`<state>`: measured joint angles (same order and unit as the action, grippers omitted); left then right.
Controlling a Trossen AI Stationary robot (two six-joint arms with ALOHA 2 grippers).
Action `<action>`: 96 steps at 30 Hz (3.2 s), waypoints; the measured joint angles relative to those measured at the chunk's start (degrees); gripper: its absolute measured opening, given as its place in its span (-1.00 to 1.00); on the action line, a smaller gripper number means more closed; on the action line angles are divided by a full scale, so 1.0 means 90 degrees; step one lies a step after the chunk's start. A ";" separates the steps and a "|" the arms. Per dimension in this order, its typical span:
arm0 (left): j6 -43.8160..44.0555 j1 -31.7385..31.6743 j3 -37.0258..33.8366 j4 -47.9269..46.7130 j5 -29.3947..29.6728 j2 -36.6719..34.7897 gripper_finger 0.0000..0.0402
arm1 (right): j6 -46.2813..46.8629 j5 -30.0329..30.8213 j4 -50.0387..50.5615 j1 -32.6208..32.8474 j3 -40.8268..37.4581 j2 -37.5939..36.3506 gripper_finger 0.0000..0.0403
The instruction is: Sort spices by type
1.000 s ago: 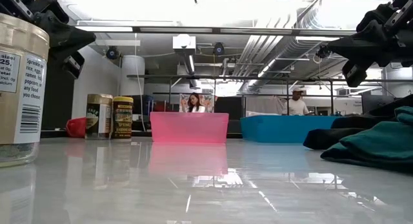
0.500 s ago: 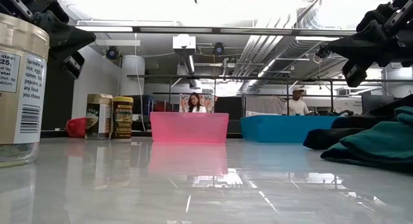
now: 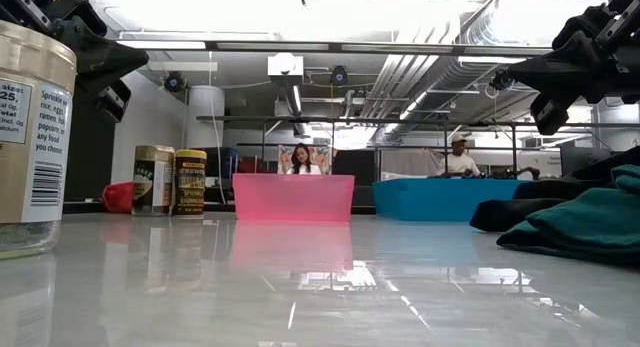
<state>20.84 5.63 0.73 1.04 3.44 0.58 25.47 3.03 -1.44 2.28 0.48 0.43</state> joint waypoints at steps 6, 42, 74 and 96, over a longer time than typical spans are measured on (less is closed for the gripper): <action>0.0000 -0.0001 0.0000 0.0001 0.0000 0.0000 -1.00 | 0.0000 0.0000 -0.0001 -0.0001 0.0000 -0.0002 -1.00; 0.0000 0.0000 -0.0001 0.0002 -0.0001 0.0002 -1.00 | 0.0000 0.0000 -0.0001 -0.0001 0.0000 0.0000 -1.00; 0.0000 -0.0001 -0.0002 0.0001 0.0000 0.0000 -1.00 | 0.0000 0.0000 0.0001 0.0001 0.0001 -0.0002 -1.00; 0.0000 0.0000 -0.0002 0.0002 0.0000 0.0002 -1.00 | 0.1000 0.1171 -0.1304 -0.0001 0.0000 -0.0006 -1.00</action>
<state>20.84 5.63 0.71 1.06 3.44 0.60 34.48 13.56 -13.17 2.26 0.48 0.37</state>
